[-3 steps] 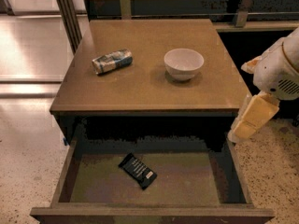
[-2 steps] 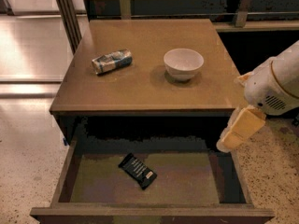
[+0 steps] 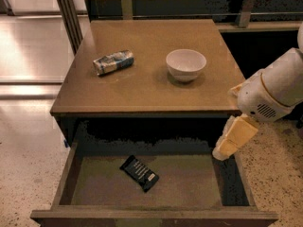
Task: Pick rxbar blueberry from top drawer and place on counter
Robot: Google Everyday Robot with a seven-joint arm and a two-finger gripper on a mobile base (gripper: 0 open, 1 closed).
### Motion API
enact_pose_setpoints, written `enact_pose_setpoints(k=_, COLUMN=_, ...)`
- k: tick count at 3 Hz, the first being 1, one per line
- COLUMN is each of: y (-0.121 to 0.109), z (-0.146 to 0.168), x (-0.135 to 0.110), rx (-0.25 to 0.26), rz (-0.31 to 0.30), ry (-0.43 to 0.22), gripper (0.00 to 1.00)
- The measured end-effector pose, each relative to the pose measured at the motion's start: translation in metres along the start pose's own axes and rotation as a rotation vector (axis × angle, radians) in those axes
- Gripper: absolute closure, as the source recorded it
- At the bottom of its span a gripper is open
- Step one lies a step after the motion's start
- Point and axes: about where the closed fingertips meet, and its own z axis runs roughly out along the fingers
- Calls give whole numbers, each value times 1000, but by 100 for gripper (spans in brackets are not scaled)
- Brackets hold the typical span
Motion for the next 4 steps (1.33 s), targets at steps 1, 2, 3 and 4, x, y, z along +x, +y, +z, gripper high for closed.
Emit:
enact_pose_setpoints(k=1, y=7, z=19, x=1, rx=-15, rz=20, ry=-44, gripper=0)
enact_pose_setpoints(k=2, y=31, z=45, x=-4, rx=-6, rz=55, ry=-135, gripper=0)
enact_pose_setpoints(k=3, y=52, z=79, x=-5, rx=19, rz=118, ry=-227, gripper=0)
enact_pose_setpoints(k=4, y=56, z=111, x=-7, rx=70, rz=158, ry=-297, gripper=0)
